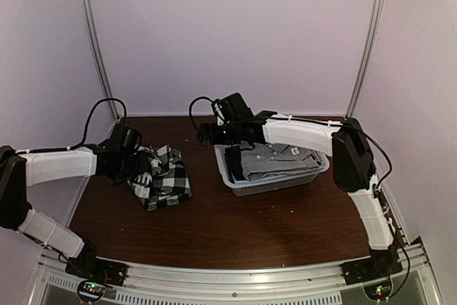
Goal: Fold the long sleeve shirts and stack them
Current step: Move the bin to the corner of the board, then flatten out the square-folded shirt at the center of the board.
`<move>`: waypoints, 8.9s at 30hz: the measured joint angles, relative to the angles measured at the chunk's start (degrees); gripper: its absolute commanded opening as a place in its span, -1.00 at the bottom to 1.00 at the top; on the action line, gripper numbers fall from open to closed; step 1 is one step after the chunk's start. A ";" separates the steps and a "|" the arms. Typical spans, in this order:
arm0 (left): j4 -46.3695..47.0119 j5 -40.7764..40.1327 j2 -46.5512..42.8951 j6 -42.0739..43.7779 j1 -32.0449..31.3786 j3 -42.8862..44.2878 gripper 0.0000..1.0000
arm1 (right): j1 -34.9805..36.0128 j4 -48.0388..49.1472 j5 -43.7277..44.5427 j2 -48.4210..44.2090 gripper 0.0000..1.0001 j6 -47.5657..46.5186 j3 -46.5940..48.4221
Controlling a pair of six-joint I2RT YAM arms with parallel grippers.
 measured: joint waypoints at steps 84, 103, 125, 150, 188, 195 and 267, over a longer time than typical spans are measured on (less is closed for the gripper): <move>1.49 9.33 7.17 0.76 0.00 4.74 -1.00 | -18.29 0.26 3.50 -37.77 0.73 -23.82 -51.56; 2.86 12.24 7.10 0.48 0.07 4.31 -1.00 | -8.96 -14.05 9.14 -43.41 0.56 -12.07 -49.68; 3.08 15.28 6.60 0.59 0.07 4.11 -1.00 | -0.81 -15.26 6.75 -55.08 0.23 9.81 -66.38; 6.88 39.98 10.29 13.09 -16.39 37.97 -1.00 | -5.49 -7.06 15.50 -46.77 0.54 0.02 -43.39; 0.39 25.11 2.95 -0.37 -6.67 9.11 0.24 | -1.33 0.42 -1.09 -21.27 0.31 -16.06 -41.97; 3.13 27.08 11.39 -2.51 -8.66 9.84 0.24 | -1.14 0.46 -3.19 -20.70 -0.14 -16.00 -41.97; 28.81 45.72 -5.68 7.28 -4.72 -6.08 -0.43 | 1.44 18.03 -37.55 -11.39 -1.00 0.20 -15.10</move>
